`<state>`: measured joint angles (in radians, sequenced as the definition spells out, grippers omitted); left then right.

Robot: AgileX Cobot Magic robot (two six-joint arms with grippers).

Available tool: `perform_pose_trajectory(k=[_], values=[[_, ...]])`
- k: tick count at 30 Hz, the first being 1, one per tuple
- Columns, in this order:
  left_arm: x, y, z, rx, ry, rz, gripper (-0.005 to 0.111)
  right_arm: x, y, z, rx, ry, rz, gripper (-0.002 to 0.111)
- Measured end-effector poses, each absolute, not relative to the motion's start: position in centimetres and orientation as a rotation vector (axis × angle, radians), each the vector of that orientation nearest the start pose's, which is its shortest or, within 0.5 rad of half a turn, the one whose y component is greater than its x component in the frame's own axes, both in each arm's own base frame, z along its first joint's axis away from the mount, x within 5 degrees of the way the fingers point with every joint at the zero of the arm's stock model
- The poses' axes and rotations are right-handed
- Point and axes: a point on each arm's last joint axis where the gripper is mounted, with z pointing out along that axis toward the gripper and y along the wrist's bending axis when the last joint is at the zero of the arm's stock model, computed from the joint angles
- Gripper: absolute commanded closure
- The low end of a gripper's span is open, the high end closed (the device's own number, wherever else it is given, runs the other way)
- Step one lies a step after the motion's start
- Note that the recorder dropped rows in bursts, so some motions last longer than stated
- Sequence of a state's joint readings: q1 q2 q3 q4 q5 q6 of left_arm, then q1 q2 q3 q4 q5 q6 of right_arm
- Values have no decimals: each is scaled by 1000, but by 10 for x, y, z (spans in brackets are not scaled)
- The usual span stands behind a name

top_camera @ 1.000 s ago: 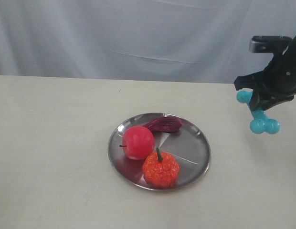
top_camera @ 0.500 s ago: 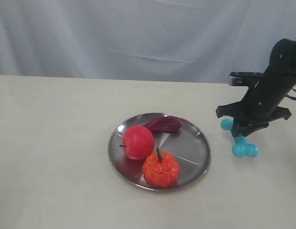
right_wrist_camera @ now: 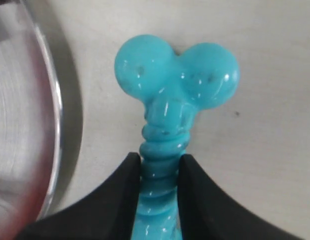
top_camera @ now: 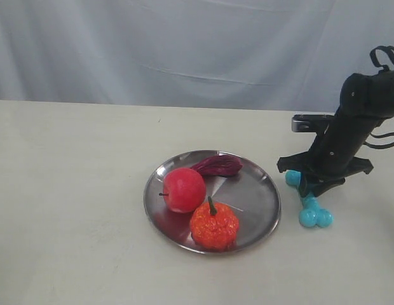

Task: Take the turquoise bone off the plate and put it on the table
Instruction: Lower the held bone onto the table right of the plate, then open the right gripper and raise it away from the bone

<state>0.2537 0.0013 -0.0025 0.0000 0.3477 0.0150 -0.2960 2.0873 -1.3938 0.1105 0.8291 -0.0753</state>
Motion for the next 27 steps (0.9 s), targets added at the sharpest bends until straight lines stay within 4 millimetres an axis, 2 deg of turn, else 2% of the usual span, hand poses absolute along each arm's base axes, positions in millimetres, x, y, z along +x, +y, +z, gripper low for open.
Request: perform_pose_trajectory(k=[7,9,12,13,14,16,18,20,21,22,23,24,25,26,27], values=[[52,13,183,-218,1821,189,107,389,-111,135,429,2960,90,105],[52,13,183,-218,1821,189,107,389,-111,135,427,2961,89,102],[52,13,183,-218,1821,189,107,389,-111,135,427,2961,89,62],[52,13,183,-218,1821,189,107,389,-111,135,426,2961,89,52],[52,13,183,-218,1821,189,107,389,-111,134,424,2963,90,49],[52,13,183,-218,1821,189,107,389,-111,134,424,2963,90,54],[52,13,183,-218,1821,189,107,389,-111,136,423,2958,88,65],[52,13,183,-218,1821,189,107,388,-110,152,415,2922,79,75],[52,13,183,-218,1821,189,107,387,-110,160,409,2907,75,85],[52,13,183,-218,1821,189,107,384,-109,182,391,2854,60,90],[52,13,183,-218,1821,189,107,383,-109,192,387,2832,55,101],[52,13,183,-218,1821,189,107,377,-107,218,362,2770,37,107],[52,13,183,-218,1821,189,107,374,-106,231,345,2739,27,109],[52,13,183,-218,1821,189,107,366,-104,258,321,2672,8,109],[52,13,183,-218,1821,189,107,362,-103,269,310,2646,0,109]])
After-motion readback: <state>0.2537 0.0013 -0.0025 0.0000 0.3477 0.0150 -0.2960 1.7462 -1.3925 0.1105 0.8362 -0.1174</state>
